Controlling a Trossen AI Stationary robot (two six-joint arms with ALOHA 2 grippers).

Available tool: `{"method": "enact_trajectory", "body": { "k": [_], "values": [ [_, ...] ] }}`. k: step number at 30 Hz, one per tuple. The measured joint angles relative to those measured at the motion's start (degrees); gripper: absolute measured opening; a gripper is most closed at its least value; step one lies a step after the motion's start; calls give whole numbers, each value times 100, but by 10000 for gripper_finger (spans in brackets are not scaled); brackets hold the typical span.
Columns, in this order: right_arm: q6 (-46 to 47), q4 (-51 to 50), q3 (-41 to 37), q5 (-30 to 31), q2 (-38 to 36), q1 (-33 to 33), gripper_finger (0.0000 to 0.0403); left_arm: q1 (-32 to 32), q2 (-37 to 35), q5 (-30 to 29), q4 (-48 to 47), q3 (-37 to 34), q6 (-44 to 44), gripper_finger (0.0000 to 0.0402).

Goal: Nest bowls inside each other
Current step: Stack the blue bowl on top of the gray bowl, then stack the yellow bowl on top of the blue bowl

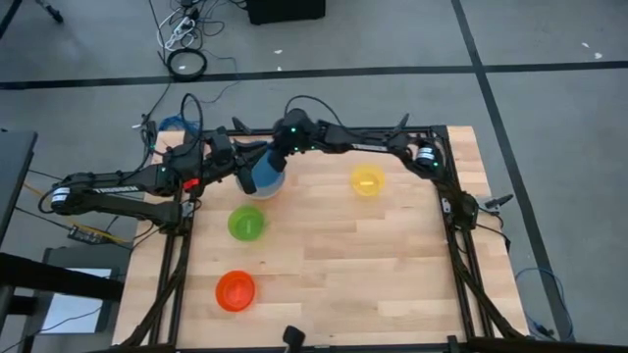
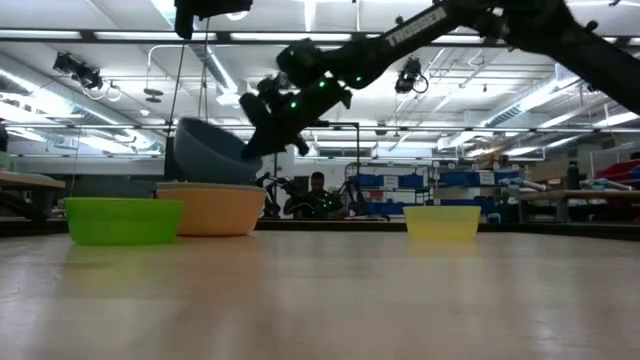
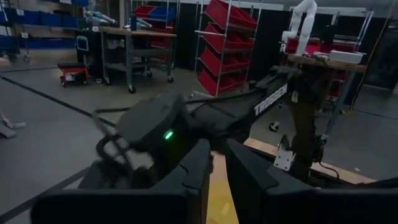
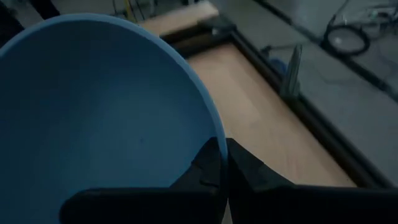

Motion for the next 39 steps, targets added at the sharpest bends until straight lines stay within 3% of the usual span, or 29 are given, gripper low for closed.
{"method": "enact_trajectory", "body": {
  "k": [5, 14, 18, 23, 39],
  "values": [
    [-20, -364, 221, -306, 361, -25, 19, -2, 0, 0, -101, 0, 0, 60],
    [-170, -650, 224, -307, 249, -14, 128, 0, 0, -1, -397, 0, -131, 60],
    [-164, -656, 225, -285, 104, 7, 158, 0, 0, 0, -507, 0, -139, 60],
    [-409, -1129, 223, -268, -114, 115, 167, 0, -94, 0, -1035, -1, -154, 60],
    [-1316, -3223, 219, 596, -1365, 746, 164, -2, -726, -80, -3150, 0, -1178, 60]
  ]
}}
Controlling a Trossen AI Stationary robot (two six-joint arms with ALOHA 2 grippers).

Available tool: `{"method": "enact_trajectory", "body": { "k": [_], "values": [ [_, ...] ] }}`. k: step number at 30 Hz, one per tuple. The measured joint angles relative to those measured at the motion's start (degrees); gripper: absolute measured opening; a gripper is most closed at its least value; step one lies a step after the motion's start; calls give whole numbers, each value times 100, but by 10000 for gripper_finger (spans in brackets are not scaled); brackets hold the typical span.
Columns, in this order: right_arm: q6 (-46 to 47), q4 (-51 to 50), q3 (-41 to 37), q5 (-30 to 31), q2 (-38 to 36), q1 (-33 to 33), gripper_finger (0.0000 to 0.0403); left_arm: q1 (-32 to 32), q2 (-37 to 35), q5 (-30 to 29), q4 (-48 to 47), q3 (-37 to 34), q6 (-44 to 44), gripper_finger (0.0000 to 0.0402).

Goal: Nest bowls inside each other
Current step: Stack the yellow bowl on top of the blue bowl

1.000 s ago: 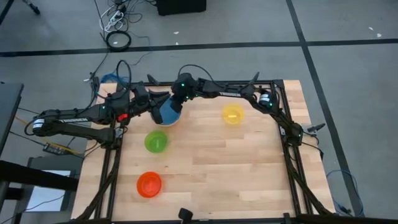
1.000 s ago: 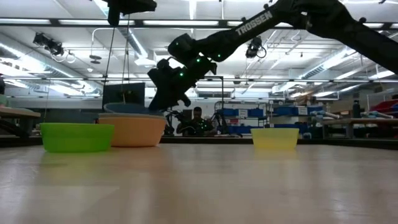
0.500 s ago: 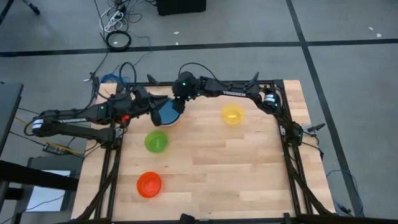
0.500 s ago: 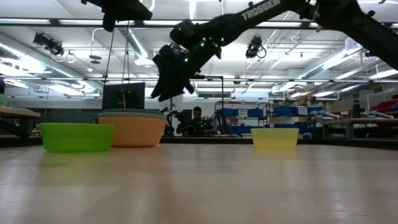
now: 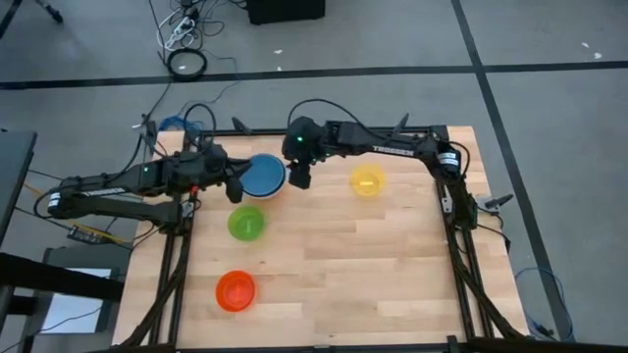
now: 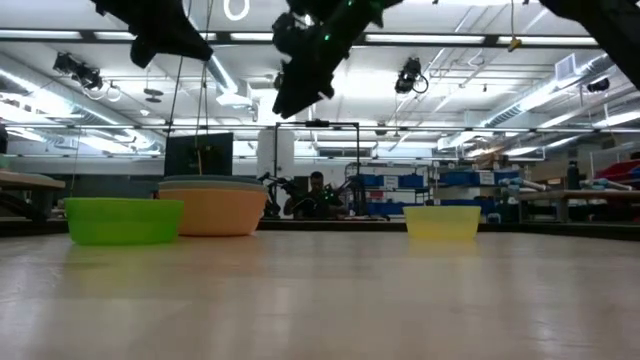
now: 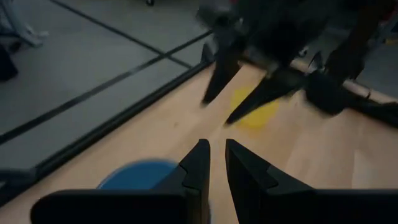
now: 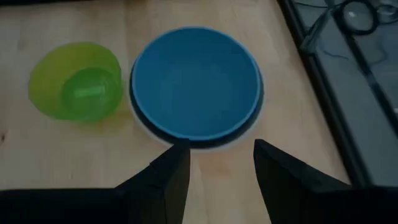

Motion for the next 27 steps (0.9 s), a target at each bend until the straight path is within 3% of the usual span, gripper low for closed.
{"method": "enact_trajectory", "body": {
  "k": [6, 17, 27],
  "values": [
    [-65, -571, 0, 274, -412, 343, 164, -1, 11, -162, -727, 0, -608, 60],
    [193, -1668, -4, 1366, -698, 1071, 162, 2, 13, -202, -2163, 0, -1543, 60],
    [1009, -3036, -4, 2766, -1085, 1521, 162, 2, 17, 43, -2988, -2, -1840, 60]
  ]
}}
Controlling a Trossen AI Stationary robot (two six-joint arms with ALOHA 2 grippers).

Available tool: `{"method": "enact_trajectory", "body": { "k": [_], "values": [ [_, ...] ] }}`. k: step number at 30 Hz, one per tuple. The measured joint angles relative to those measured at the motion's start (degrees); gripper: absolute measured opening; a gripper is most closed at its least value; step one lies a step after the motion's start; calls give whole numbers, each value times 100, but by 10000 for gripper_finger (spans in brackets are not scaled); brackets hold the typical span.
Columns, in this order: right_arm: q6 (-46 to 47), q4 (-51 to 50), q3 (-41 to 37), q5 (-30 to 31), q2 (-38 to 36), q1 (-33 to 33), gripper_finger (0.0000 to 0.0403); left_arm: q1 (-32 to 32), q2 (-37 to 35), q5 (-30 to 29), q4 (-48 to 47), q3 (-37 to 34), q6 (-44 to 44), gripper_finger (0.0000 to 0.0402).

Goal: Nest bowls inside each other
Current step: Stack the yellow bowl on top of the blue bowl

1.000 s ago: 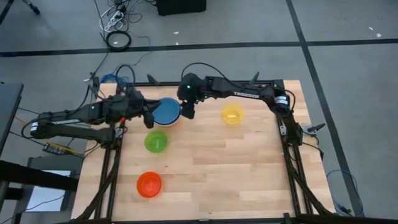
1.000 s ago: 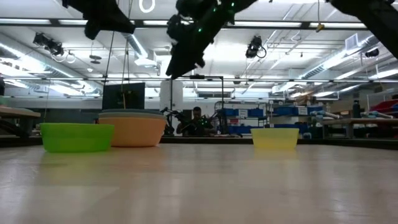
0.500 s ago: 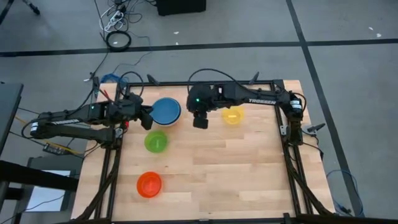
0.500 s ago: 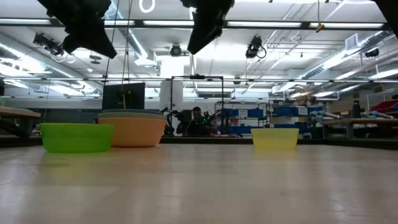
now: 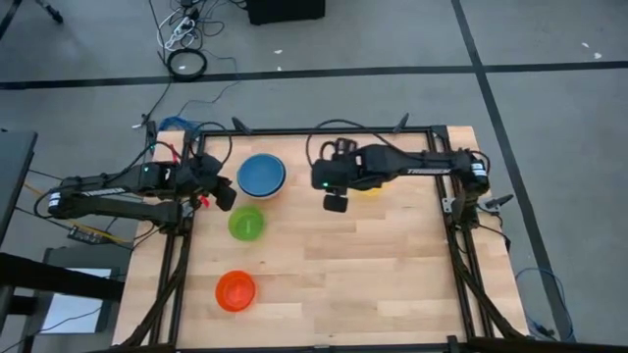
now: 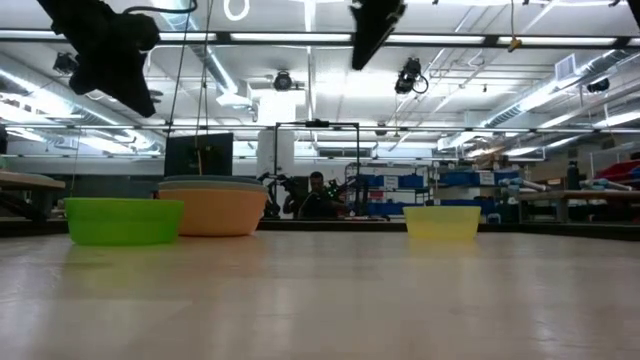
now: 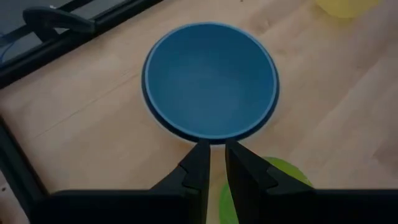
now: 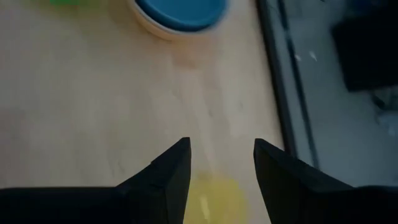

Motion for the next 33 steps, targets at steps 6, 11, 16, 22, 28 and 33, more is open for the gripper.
{"method": "enact_trajectory", "body": {
  "k": [6, 11, 16, 22, 28, 33],
  "values": [
    [657, -418, -237, 440, -560, 37, 161, -1, -1, 2, 4, 0, 43, 60],
    [1166, -404, -1032, 446, -1220, -126, 161, -2, 0, 17, 2, 0, 52, 60],
    [1514, 84, -2263, 443, -1944, -328, 160, -2, 0, 206, 1, -2, 58, 60],
    [1557, 1370, -3777, -2, -2681, -569, 160, -2, 0, 736, 0, -2, 21, 60],
    [1728, 2189, -4682, -351, -3104, -686, 160, -7, 24, 1454, 17, -212, -14, 60],
    [1858, 2337, -4929, -426, -3175, -686, 160, -96, 136, 1545, 56, -762, -636, 60]
  ]
}}
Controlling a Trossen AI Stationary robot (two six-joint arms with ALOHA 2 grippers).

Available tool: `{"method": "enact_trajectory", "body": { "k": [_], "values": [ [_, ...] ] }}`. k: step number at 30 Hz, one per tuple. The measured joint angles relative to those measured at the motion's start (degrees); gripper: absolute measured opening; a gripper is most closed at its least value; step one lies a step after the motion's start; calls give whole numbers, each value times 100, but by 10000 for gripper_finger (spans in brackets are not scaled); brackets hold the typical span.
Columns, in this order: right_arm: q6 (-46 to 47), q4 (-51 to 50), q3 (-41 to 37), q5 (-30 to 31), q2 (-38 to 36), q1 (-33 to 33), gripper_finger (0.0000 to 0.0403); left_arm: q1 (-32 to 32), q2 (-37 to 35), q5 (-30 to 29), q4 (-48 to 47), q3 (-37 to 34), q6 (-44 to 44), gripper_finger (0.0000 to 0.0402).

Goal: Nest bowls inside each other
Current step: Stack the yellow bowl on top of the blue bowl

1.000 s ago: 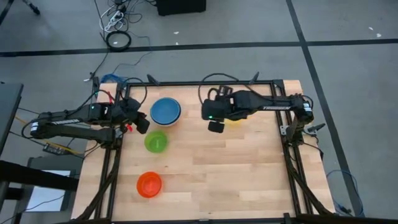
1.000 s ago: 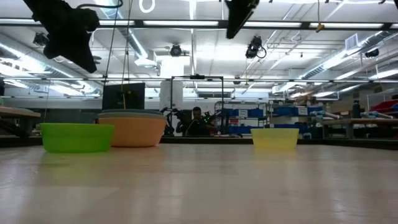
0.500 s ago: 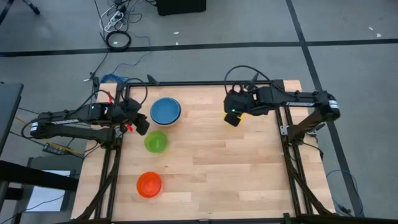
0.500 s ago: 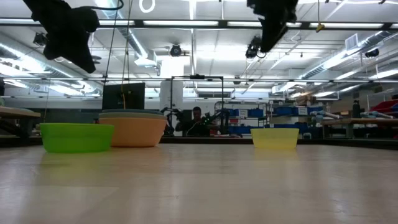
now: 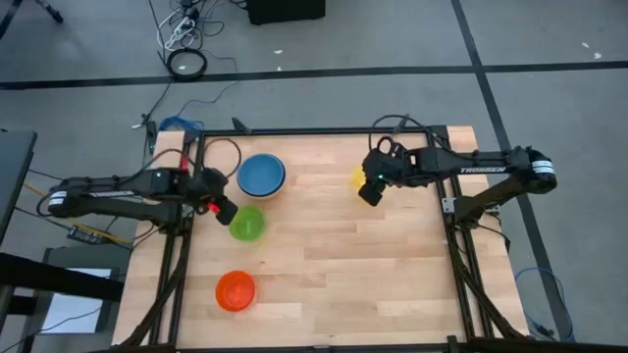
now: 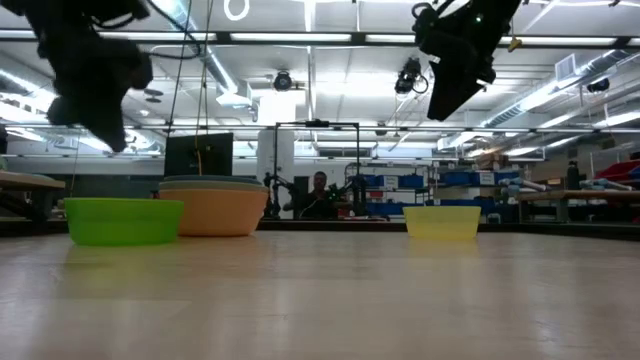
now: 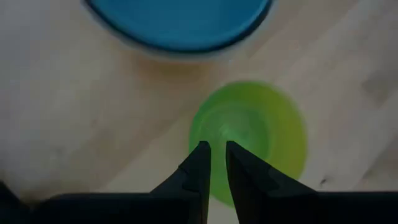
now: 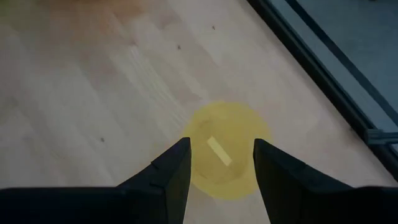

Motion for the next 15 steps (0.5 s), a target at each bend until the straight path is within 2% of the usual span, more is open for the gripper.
{"method": "enact_trajectory", "body": {
  "k": [3, 8, 12, 15],
  "values": [
    [29, 47, -15, -36, 14, 2, 160, -140, 107, 3, 178, -318, -357, 60],
    [65, 208, -17, -50, 45, 3, 160, -294, 247, 3, 893, -648, -419, 60],
    [453, 219, -129, -86, 47, -169, 160, -317, 282, -16, 1351, -705, -374, 60],
    [579, 434, -381, -524, 83, -356, 160, -317, 278, -12, 1722, -711, -283, 60]
  ]
}}
